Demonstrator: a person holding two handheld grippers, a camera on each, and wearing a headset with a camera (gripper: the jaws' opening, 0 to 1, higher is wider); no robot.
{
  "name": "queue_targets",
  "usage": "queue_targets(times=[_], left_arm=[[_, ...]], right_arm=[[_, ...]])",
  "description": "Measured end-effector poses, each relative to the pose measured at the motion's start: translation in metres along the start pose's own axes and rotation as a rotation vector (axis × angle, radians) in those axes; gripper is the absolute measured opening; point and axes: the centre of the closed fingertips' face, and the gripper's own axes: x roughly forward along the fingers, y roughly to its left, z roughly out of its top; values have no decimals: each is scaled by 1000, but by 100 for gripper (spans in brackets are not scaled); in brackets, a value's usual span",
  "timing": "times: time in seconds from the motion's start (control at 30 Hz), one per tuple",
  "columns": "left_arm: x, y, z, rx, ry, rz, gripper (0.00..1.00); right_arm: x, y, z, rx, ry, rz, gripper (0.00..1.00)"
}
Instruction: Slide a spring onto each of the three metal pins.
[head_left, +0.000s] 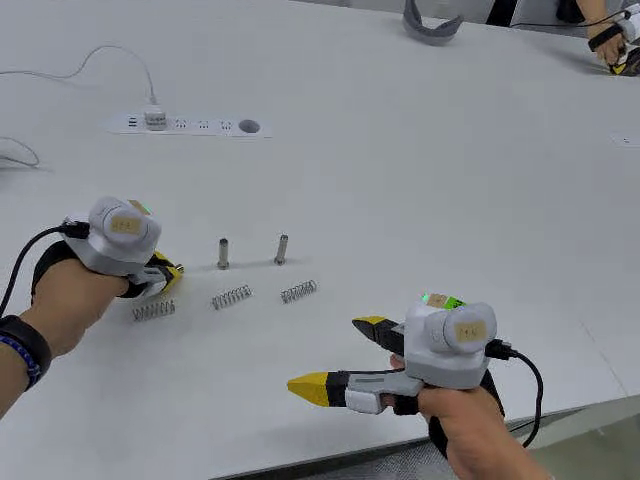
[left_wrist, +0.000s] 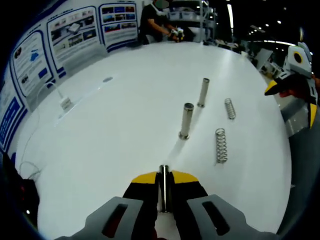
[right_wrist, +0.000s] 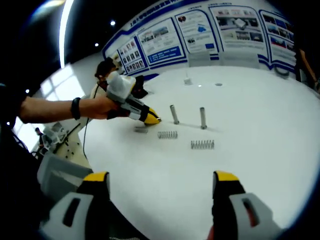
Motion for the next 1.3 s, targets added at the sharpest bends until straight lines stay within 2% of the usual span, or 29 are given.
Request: queue_targets(times=[0.13,0.2,0.3,0.47,0.63,0.87,1.1,1.3], left_arm=[[1,-1,0,16,3,-1,8],[2,0,0,-26,-1,6,8],[1,0,-1,-53,2,5,8],[-5,1,-1,-55,-12,21,8],[-14,4,4,-55,-34,28,7],[-22,5,3,-78,-48,28,7],[-33,6,8,-101,-76,31,7],[-37,7,7,-87,-79,32,7]], right_arm=[[2,2,1,-5,3,7,86],[3,3,0,-6,5,12,86],[4,4,-1,-8,10,15,86],[2,3,-1,-2,2,12,86],[0,1,0,4,-5,4,86],[-2,-1,0,10,-15,-3,86],[-2,-1,0,9,-13,-3,86],[-2,-2,3,5,-18,-6,86]])
